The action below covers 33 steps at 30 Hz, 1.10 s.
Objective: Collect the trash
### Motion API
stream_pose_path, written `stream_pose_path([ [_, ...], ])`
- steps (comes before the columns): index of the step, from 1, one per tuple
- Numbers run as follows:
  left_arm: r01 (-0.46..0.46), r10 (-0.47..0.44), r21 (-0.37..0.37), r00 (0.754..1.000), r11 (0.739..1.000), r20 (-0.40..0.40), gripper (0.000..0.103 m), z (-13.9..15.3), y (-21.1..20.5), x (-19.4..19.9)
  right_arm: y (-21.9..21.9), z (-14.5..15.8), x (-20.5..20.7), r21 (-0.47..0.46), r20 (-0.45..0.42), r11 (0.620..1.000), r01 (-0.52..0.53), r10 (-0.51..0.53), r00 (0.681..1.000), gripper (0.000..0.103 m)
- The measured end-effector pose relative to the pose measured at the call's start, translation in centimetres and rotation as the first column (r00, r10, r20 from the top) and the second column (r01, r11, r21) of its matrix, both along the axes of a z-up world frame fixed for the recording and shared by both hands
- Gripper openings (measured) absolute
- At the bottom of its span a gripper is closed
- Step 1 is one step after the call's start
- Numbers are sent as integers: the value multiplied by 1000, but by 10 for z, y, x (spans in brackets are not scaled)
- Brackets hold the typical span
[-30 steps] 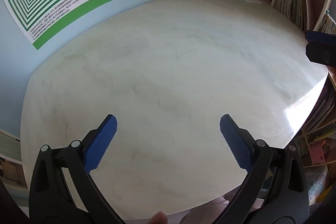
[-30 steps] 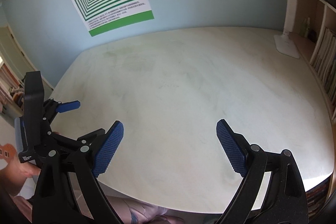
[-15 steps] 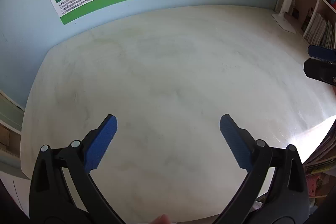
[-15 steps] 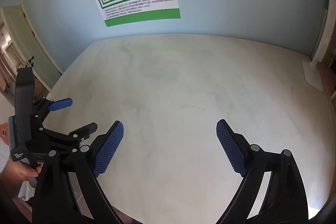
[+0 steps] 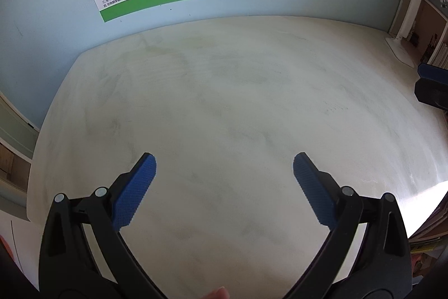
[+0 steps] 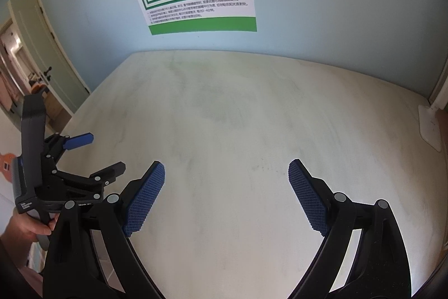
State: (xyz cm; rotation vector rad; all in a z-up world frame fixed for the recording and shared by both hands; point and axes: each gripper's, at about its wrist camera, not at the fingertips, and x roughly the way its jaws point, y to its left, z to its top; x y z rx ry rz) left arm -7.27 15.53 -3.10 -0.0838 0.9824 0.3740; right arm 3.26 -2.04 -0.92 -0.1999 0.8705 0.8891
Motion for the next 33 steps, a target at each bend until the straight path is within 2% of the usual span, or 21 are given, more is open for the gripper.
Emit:
stream_pose_path([
  [33, 11, -11, -9, 1000, 1000, 18, 96, 0, 13, 14, 2, -4, 8, 6, -37, 1000, 30, -30, 999, 89],
])
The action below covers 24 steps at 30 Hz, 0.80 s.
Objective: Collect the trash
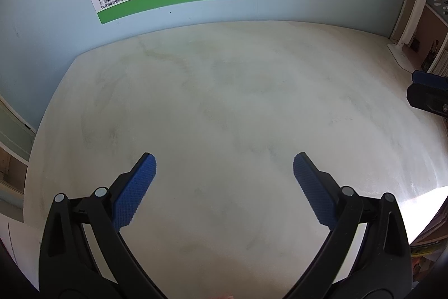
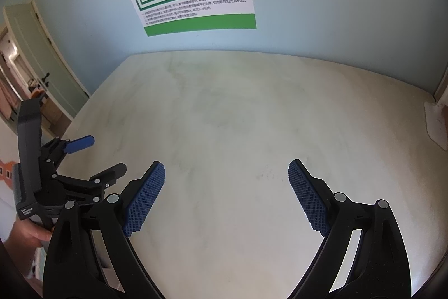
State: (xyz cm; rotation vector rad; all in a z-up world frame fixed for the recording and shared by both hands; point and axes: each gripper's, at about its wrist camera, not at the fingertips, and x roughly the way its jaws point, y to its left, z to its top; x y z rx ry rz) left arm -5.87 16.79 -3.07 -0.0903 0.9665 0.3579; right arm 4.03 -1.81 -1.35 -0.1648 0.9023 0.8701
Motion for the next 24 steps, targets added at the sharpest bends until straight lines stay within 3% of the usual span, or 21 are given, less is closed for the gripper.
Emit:
stream_pose_path([
  [24, 2, -2, 7, 1000, 1000, 2, 96, -1, 0, 0, -3, 3, 3, 4, 2, 1000, 10, -10, 1000, 89],
])
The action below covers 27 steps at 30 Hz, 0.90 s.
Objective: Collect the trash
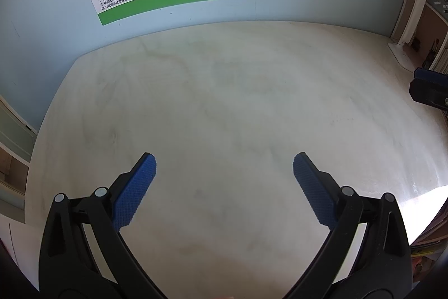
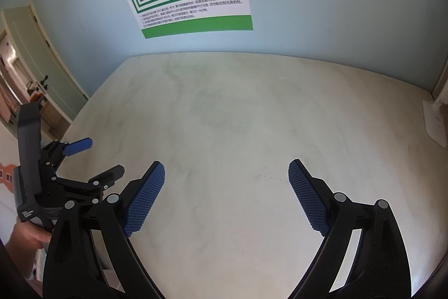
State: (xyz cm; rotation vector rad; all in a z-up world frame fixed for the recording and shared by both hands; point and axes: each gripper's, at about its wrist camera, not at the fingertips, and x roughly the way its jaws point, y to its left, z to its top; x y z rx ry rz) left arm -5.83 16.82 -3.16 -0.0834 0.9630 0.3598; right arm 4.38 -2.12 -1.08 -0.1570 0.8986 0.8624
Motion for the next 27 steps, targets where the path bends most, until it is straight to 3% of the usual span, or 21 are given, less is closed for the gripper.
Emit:
stream_pose_path([
  [20, -11, 11, -3, 1000, 1000, 2, 96, -1, 3, 0, 2, 0, -2, -6, 3, 1000, -1, 1, 1000, 89],
  [27, -9, 9, 27, 1000, 1000, -9, 96, 0, 1, 2, 2, -1, -2, -7, -2, 1000, 0, 0, 1000, 89],
])
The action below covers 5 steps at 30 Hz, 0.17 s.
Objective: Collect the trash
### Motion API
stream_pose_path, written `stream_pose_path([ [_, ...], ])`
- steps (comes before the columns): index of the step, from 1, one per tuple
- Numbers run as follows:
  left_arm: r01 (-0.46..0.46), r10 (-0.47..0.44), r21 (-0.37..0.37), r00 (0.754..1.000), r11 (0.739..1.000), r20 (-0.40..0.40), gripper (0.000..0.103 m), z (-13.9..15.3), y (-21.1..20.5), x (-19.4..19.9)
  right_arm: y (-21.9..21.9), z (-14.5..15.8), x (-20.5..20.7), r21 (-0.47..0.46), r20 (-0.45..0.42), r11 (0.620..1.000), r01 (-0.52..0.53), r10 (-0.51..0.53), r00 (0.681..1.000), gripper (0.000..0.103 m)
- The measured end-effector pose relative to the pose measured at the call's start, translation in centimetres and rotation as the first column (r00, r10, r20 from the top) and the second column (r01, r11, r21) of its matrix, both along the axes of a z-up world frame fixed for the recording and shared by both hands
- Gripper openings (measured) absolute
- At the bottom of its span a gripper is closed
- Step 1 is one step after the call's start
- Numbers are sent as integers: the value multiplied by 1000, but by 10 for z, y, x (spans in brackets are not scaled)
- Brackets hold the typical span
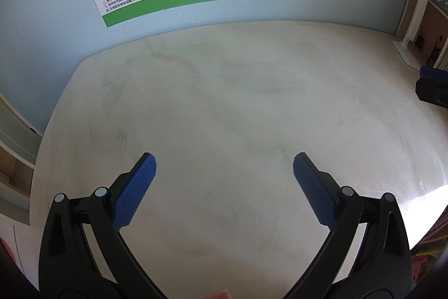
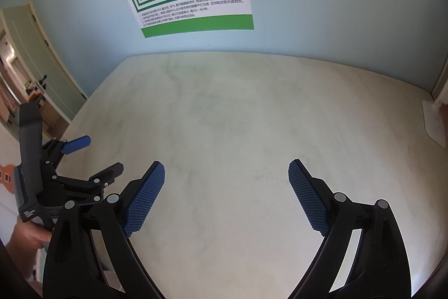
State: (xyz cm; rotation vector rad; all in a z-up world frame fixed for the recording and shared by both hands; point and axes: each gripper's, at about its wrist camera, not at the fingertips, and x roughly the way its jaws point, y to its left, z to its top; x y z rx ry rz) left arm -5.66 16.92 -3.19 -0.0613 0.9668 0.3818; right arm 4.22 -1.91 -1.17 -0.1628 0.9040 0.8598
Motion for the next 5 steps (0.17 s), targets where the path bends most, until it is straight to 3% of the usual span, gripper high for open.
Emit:
stream_pose_path([
  [5, 12, -12, -24, 1000, 1000, -3, 96, -1, 1, 3, -1, -2, 1, 1, -7, 1000, 4, -4, 1000, 89],
])
